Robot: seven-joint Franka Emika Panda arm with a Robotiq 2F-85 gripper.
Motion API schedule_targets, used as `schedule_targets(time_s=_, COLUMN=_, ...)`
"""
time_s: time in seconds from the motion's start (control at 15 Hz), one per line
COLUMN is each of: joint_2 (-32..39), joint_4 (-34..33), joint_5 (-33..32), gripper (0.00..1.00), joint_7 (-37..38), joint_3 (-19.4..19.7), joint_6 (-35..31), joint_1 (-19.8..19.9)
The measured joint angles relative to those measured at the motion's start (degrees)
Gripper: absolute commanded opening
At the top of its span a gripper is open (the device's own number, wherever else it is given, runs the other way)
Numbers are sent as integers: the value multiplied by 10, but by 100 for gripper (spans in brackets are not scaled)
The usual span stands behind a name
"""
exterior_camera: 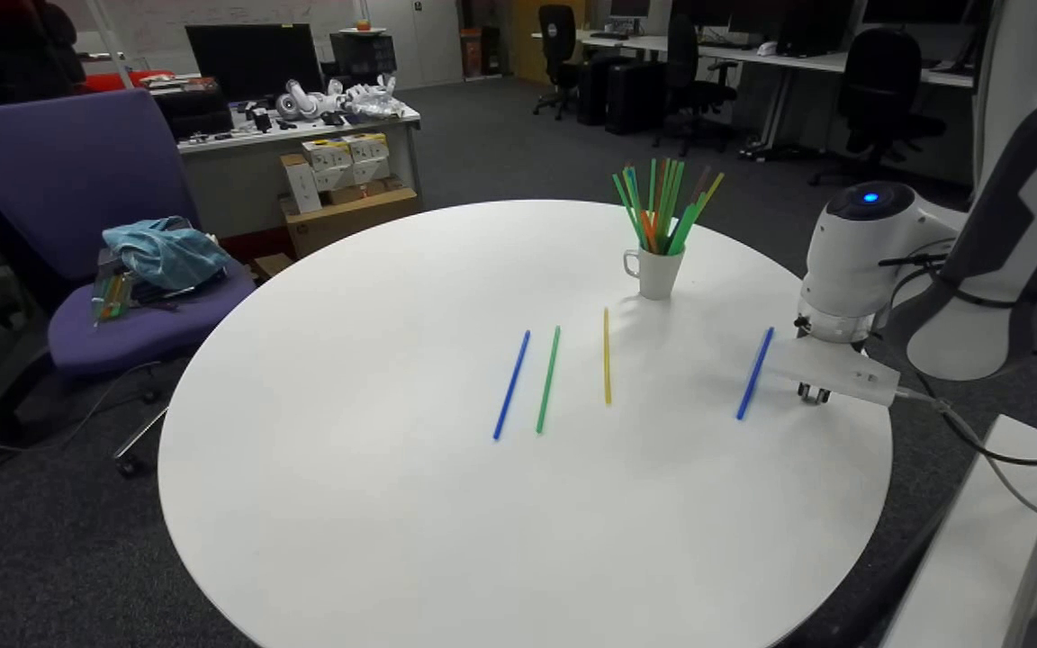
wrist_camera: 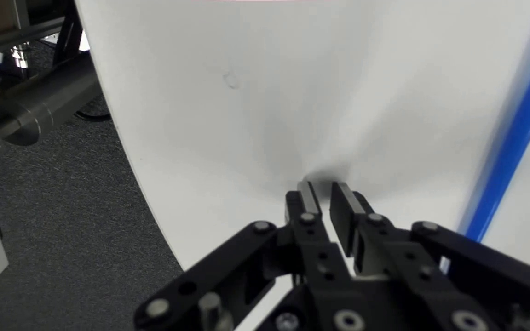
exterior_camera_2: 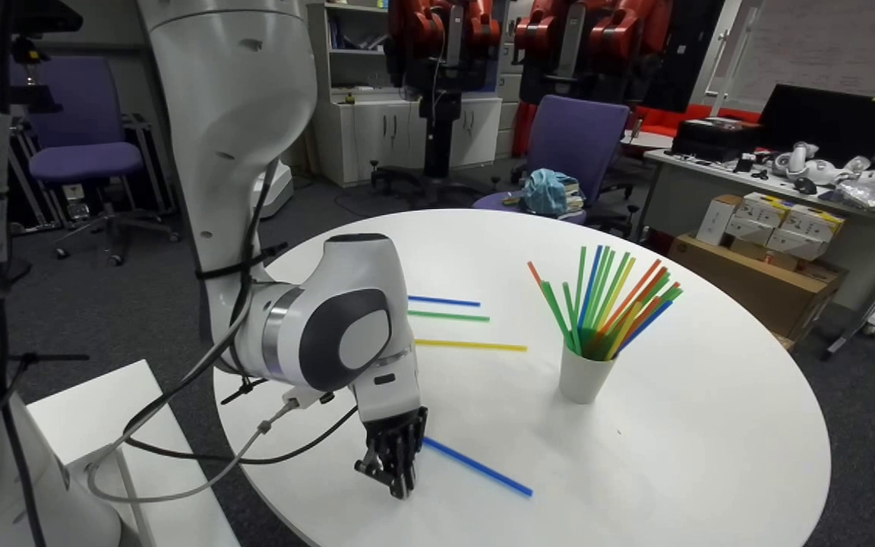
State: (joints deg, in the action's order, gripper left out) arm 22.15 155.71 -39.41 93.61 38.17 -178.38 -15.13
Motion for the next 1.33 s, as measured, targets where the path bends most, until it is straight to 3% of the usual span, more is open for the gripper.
schedule_targets(time_s=0.47, joint_2=0, joint_4=-12, joint_5=0, gripper=100, joint_7=16, joint_3=18, joint_6=-7, joint_1=-39)
schedule_targets(time_s=0.8, joint_2=0, joint_4=-28, joint_5=2, gripper=100, joint_7=24, joint_3=18, joint_6=-9, joint_1=-50)
schedule_targets(time_s=1.0, joint_2=12, joint_4=-38, joint_5=3, gripper=100, joint_7=24, joint_3=6, joint_6=-58, joint_1=-50)
schedule_targets(time_s=1.13, joint_2=30, joint_4=-45, joint_5=4, gripper=100, joint_7=25, joint_3=-6, joint_6=-95, joint_1=-48)
schedule_targets(time_s=1.2, joint_2=40, joint_4=-48, joint_5=4, gripper=95, joint_7=25, joint_3=-16, joint_6=-109, joint_1=-42)
schedule_targets(time_s=1.27, joint_2=48, joint_4=-51, joint_5=4, gripper=99, joint_7=25, joint_3=-29, joint_6=-117, joint_1=-34)
schedule_targets(time_s=1.33, joint_2=55, joint_4=-53, joint_5=4, gripper=97, joint_7=25, joint_3=-45, joint_6=-119, joint_1=-21)
